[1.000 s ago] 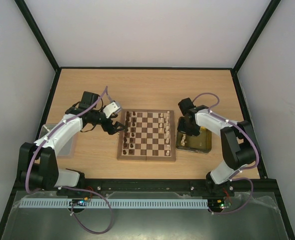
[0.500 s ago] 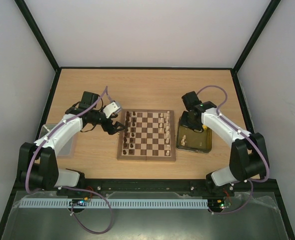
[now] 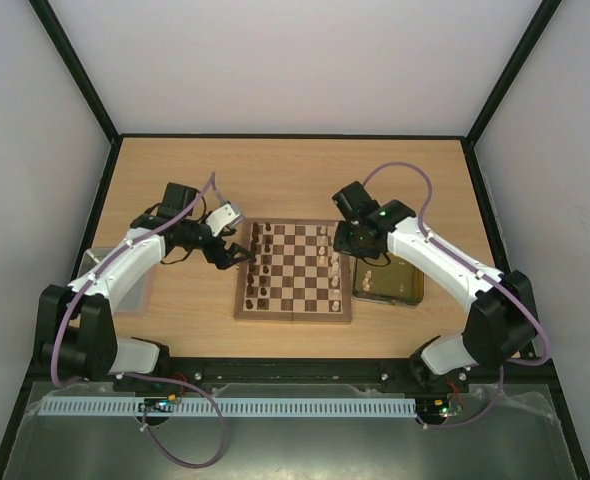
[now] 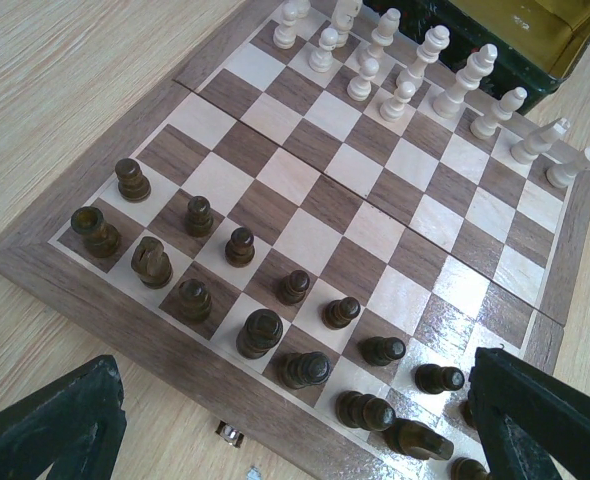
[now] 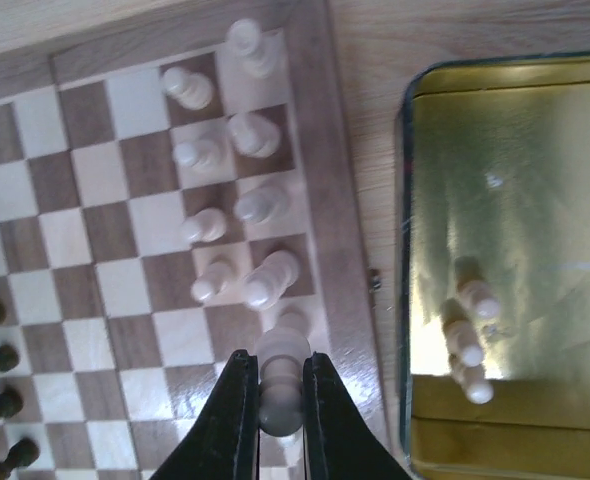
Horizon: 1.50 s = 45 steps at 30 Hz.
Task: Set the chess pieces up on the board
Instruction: Pick up the chess piece from the storage box, then place the chess piece on the chessboard.
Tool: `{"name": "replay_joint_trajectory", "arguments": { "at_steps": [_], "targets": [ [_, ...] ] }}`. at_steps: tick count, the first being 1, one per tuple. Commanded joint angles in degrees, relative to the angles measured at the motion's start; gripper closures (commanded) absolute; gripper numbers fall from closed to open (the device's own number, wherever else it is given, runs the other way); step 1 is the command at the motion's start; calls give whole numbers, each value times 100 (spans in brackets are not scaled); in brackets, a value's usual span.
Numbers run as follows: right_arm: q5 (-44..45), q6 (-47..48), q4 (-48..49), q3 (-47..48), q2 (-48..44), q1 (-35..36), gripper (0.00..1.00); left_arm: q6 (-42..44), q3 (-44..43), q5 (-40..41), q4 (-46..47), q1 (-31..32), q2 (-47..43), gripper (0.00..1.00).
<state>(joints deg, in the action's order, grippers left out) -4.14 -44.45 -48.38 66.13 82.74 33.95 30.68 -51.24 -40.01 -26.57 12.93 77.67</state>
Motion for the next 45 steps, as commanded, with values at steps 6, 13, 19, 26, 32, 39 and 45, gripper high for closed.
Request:
{"name": "replay_joint_trajectory", "arguments": {
  "at_steps": [6,13,19,26,32,39,45],
  "targets": [
    [158,-471,-362,414,246,868,98,74,-19,-109,-59,-10,23,7],
    [166,-499,-313,411,503,1159,98,77,-36,-112,-50,-11,26,7],
    [157,-413,-187,335,704,1159,98,79,-26,-107,-59,-10,-1,7],
    [131,-340,49,241,996,1165,97,79,-31,-103,-52,-10,20,7],
    [128,-311,156,180,1110,1150,97,73,-27,-103,-51,-10,41,7],
    [148,-253,230,122,1232,1107,97,79,-26,-98,-46,-14,65,7],
    [131,-223,327,41,1308,1023,97,88,-13,-94,-29,-10,87,7]
  ]
}}
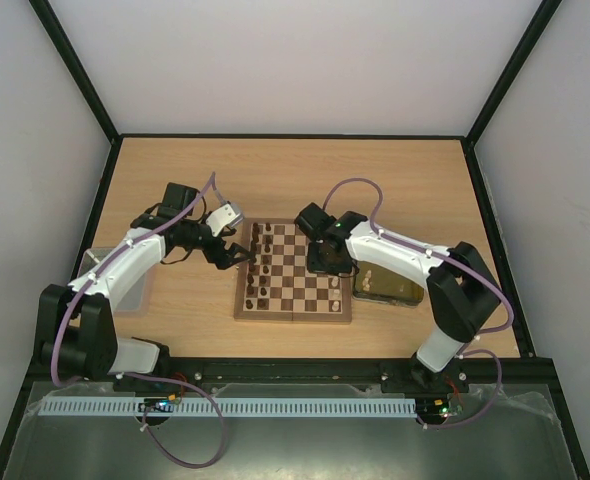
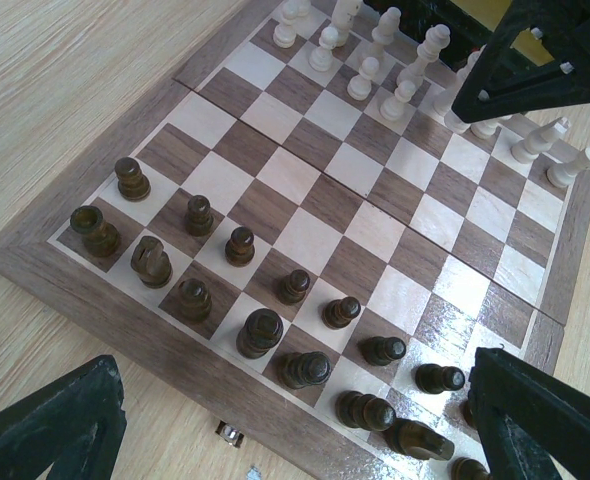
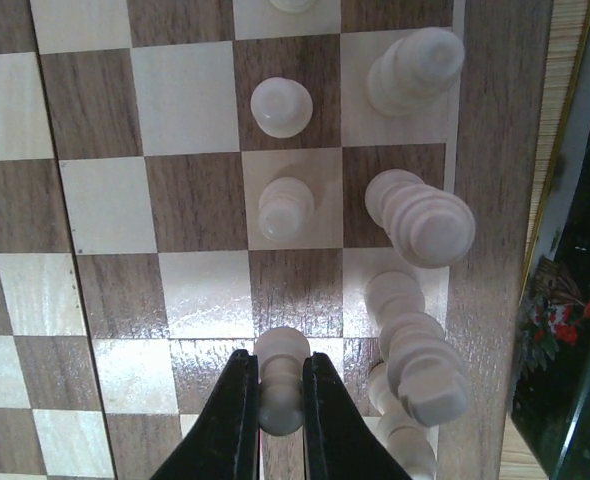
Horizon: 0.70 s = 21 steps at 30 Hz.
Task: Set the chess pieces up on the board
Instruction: Place the chess piece on the chessboard.
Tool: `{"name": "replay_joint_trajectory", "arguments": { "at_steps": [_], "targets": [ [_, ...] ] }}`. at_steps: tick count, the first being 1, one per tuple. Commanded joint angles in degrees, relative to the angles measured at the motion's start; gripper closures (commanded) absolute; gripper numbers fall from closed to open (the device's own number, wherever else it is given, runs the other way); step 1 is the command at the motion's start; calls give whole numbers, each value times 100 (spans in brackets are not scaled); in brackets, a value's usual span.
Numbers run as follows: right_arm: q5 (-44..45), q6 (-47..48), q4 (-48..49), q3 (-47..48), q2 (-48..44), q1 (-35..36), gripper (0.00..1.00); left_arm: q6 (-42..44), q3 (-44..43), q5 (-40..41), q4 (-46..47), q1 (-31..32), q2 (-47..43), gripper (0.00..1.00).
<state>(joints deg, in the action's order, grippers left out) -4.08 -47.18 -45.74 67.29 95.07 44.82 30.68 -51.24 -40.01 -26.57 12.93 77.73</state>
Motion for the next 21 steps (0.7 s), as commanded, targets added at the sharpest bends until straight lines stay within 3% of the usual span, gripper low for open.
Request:
{"name": "replay_joint_trajectory", "arguments": {
  "at_steps": [1,21],
  "targets": [
    [126,55,62,-75,87,-69,97,88,-4,-91,-25,-14,81,7],
    [68,120,206,-99,300,-169,96,114,9,-95,-15,-12,114,7]
  ]
}}
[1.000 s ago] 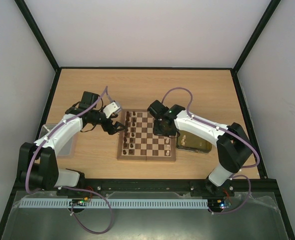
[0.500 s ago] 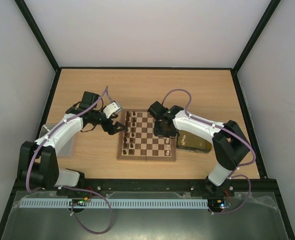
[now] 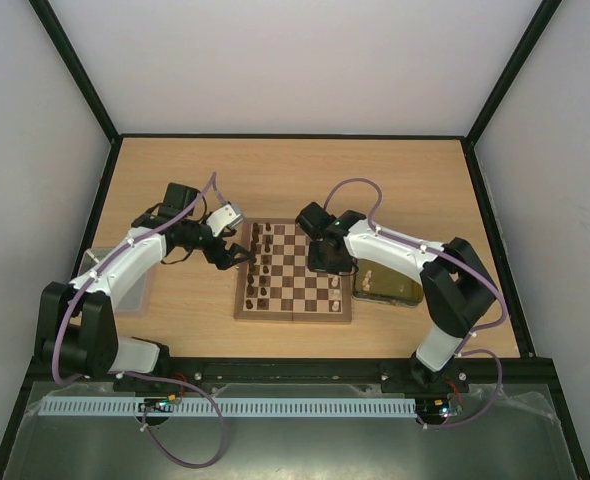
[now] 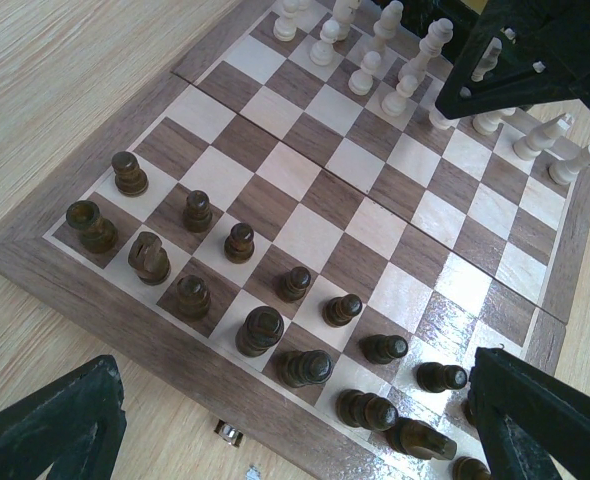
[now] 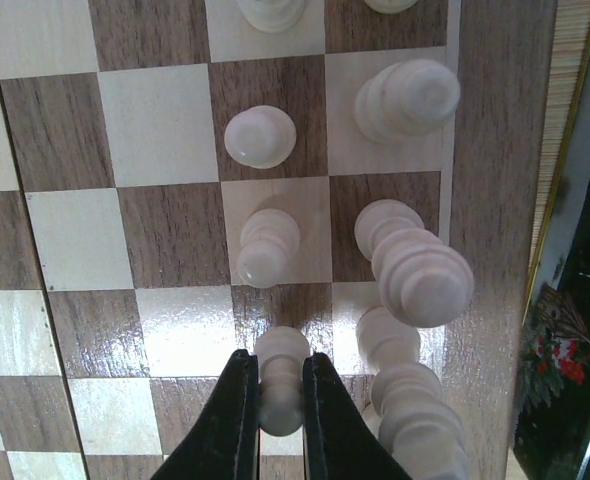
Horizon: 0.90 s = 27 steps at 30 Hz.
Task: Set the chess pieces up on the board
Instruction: Place the chess piece on the chessboard.
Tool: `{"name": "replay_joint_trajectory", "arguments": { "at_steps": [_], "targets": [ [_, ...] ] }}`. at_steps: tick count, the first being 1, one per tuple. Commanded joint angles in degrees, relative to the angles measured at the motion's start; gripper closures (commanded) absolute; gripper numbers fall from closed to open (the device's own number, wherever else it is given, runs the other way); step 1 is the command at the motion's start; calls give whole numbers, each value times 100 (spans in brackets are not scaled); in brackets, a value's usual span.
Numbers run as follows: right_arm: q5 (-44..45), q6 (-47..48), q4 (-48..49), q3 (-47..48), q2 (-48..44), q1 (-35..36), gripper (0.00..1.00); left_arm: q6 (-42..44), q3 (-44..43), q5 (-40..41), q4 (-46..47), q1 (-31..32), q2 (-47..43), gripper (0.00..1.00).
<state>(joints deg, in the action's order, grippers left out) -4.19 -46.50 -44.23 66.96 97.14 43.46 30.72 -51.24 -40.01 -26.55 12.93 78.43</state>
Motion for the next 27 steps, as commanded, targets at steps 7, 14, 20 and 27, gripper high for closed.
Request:
{"name": "replay_joint_trajectory", "arguments": {
  "at_steps": [7,14,20,27],
  "targets": [
    [35,68,75,-100,129,-57,96,109,5,-101,-17,-11,60,7],
    [14,97,71,-62,171,-57,96,109,9,-96,-26,-14,64,7],
    [-3,122,73,-48,193,-57,93,117,9,-93,-18,-10,65,7],
    [-1,121,63,-13,208,-57,90,118,7,-90,-22,-11,64,7]
  ]
}}
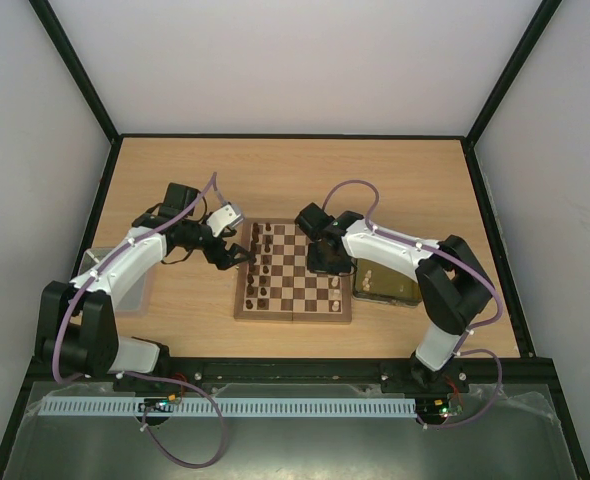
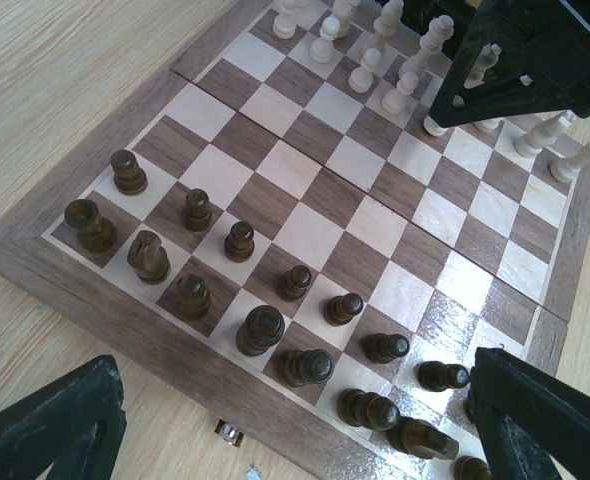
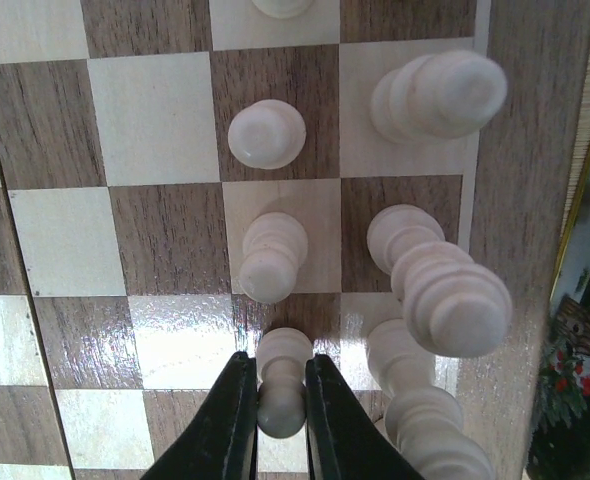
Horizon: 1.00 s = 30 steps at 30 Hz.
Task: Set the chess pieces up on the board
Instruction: Place the chess piece on the chessboard.
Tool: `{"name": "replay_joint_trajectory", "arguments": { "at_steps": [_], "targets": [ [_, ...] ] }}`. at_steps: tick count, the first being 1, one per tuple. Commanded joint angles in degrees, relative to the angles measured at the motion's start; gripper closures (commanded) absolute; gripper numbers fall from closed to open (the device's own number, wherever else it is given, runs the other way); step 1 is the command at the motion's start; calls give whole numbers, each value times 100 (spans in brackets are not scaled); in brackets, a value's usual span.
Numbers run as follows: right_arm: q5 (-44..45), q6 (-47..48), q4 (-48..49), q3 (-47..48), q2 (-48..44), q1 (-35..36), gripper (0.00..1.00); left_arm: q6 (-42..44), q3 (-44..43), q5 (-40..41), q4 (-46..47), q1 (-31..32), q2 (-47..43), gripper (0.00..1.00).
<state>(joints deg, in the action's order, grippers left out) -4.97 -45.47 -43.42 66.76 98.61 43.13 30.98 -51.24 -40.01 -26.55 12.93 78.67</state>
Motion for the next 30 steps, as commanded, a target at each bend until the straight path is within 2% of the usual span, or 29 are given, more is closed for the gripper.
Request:
{"name": "replay_joint_trajectory", "arguments": {
  "at_steps": [1,14,30],
  "targets": [
    [76,16,-17,9,55,-24,90,92,-2,-94,-26,-10,40,7],
    [60,2,-26,12,41,-25,84,92,9,-99,-26,-10,32,7],
    [14,-28,-87,117,-82,-24,83,117,-1,-147,-51,-10,50,7]
  ]
}}
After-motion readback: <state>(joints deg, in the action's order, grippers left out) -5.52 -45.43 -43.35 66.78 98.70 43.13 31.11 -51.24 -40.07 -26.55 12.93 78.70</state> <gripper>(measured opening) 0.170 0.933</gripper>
